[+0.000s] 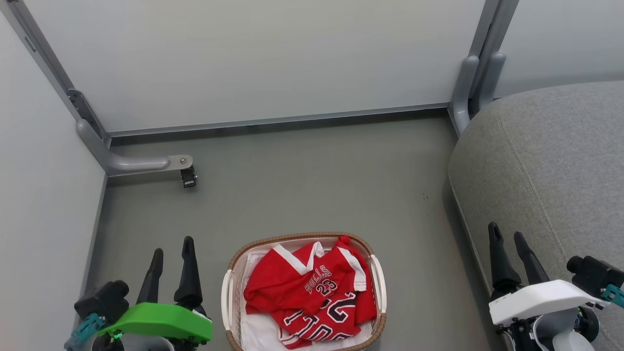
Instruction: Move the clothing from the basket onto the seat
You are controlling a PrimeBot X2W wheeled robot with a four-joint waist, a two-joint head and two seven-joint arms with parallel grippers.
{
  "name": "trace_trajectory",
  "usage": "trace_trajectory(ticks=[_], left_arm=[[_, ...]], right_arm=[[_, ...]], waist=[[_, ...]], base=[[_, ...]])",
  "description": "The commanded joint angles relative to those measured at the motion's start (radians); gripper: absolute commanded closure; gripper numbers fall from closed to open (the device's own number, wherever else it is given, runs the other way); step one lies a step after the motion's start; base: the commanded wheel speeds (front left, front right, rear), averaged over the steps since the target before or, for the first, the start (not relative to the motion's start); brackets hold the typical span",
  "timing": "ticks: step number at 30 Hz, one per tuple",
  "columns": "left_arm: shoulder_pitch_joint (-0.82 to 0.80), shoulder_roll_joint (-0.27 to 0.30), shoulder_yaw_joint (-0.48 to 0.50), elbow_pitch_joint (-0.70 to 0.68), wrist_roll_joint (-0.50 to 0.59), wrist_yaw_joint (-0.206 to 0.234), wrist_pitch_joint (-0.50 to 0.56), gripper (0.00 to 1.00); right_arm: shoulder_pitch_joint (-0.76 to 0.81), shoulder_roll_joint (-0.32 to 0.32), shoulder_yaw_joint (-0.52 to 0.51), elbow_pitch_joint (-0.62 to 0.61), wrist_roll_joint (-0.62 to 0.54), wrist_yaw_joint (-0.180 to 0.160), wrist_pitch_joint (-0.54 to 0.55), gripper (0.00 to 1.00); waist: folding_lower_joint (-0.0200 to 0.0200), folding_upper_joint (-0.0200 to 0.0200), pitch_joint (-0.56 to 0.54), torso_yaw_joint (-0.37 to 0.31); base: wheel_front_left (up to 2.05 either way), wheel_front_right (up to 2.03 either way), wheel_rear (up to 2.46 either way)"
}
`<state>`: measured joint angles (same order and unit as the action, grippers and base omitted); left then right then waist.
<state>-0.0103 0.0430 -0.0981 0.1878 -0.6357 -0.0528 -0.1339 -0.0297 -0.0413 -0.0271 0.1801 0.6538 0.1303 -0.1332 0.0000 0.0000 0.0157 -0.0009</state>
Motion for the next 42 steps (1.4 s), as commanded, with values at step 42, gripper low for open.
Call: trace_trajectory(ticks=[42], left_arm=[[0.009,0.009,-0.073,0.093,0.295,0.031,-0.102,0.0]], right_arm=[[0.021,-0.01,0.044,0.043,-0.405,0.001,-0.103,0.0]], waist=[[0.0,0.0,-0.001,0.012]], base=[[0.0,0.0,0.0]])
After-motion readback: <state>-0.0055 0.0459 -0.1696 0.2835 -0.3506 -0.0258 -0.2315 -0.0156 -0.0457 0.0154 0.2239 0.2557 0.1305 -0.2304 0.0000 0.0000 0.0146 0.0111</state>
